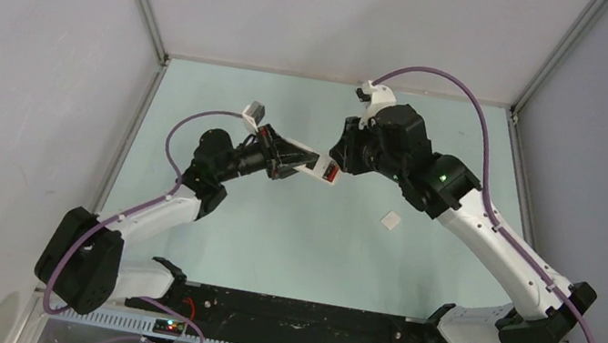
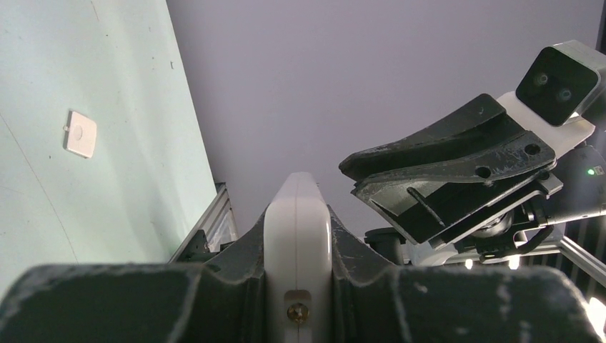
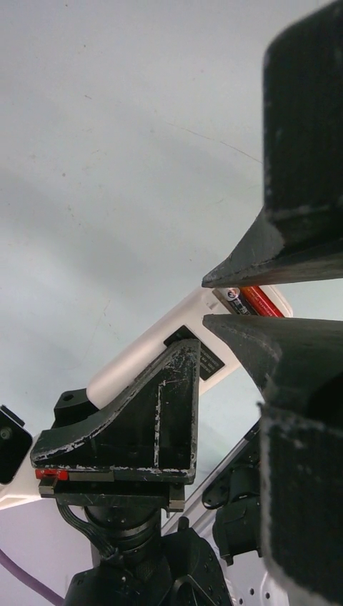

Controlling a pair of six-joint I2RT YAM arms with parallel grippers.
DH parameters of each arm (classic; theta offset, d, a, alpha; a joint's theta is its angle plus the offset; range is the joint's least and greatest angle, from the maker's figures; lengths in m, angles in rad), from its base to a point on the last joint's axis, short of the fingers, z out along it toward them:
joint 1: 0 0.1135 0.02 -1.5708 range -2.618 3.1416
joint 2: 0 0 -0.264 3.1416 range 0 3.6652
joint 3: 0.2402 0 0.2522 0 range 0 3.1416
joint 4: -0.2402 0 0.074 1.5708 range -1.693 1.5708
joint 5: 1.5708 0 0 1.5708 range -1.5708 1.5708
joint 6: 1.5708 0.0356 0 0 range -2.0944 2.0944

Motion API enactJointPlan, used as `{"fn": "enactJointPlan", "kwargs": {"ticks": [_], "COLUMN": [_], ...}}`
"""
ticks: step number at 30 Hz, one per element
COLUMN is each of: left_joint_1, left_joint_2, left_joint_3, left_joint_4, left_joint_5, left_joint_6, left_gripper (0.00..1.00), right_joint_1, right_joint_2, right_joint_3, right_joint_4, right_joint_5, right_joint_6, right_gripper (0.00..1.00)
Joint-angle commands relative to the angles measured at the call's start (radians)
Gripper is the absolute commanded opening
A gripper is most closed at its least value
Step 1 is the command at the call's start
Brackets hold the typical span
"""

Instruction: Load the batteries into the remote control

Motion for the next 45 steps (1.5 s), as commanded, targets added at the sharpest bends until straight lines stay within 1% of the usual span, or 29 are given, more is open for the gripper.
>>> {"fn": "enactJointPlan", "kwargs": {"ticks": [1,9,26,30,40,45], "left_joint_1": [0.004,0.004,0.004,0.004,0.004,0.004], "left_joint_2": [0.002,0.003,0.004,0.008,0.015,0.019], "left_joint_3": [0.009,0.011,0.012,0.010,0.006,0.002], "left_joint_4": [0.047,0.046,0.046,0.046,0.046,0.046], "left_joint_5": [0.006,0.007,0.019,0.022,0.029,0.038], "left_joint_6": [0.009,0.008,0.010,0.013,0.014,0.016], "left_gripper": [0.00,0.00,0.00,0.00,0.00,0.00], "right_joint_1": [0.002,0.017,0.021,0.032,0.084,0.097], "right_joint_2": [-0.019,0.003,0.039,0.052,0.110,0.147], "right_joint_3": [-0.001,-0.001,0.013,0.037,0.117,0.157], "right_joint_4": [-0.006,-0.042,-0.059,-0.079,-0.146,-0.201], "right_joint_5": [0.006,0.009,0.000,0.026,0.151,0.179], "right_joint_6": [-0.034,-0.054,-0.076,-0.102,-0.179,-0.216], "right_gripper": [0.23,0.21,0.21,0.21,0.22,0.23]}}
